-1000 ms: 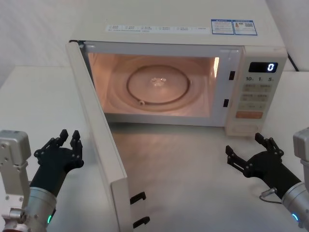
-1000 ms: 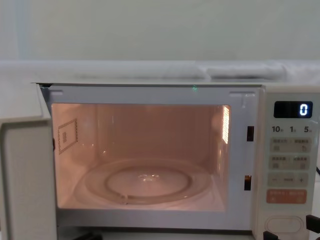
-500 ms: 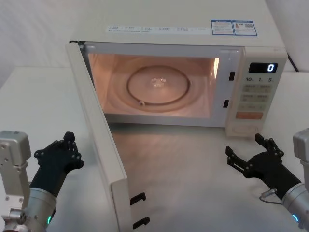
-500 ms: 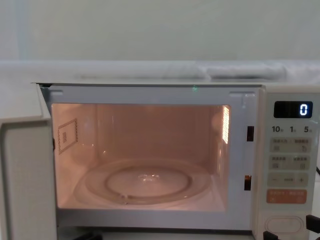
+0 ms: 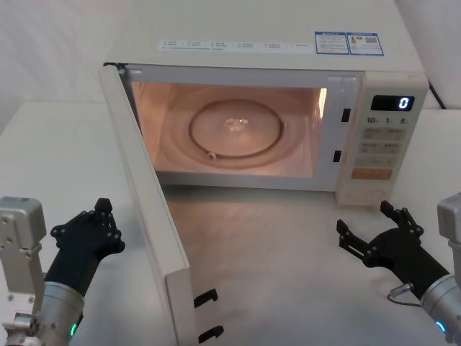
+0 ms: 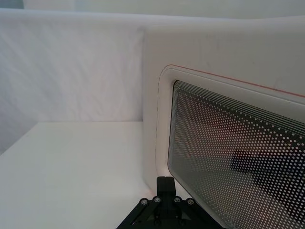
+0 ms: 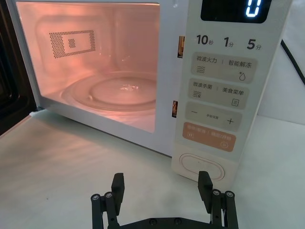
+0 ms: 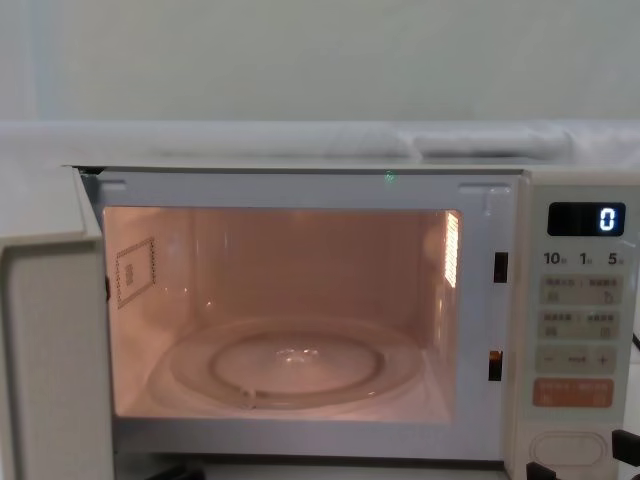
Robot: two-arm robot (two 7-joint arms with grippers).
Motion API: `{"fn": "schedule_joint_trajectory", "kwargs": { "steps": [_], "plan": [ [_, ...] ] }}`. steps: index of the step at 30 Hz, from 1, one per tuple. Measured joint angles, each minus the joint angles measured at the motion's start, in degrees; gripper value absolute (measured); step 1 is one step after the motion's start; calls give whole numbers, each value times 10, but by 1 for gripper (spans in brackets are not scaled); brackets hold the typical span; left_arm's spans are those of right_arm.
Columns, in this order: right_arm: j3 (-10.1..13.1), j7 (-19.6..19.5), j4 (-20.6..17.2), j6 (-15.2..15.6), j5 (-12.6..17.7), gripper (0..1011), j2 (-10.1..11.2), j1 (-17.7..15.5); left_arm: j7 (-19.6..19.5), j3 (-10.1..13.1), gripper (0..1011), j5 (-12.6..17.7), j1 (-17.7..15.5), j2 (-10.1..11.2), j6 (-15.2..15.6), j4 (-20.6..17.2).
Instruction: Press the button to open the microwave door with one hand; close the microwave door with the other hand.
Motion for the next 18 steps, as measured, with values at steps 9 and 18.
{"fn": "schedule_joint_trajectory", "kwargs": {
  "steps": [9, 18],
  "plan": [
    [0, 0, 0, 0, 0, 1002, 0, 0, -4, -3, 0, -1, 1, -3, -1, 0],
    [0, 0, 0, 0, 0, 1002, 0, 0, -46, -26, 0, -20, 28, -7, -10, -13]
  ]
}}
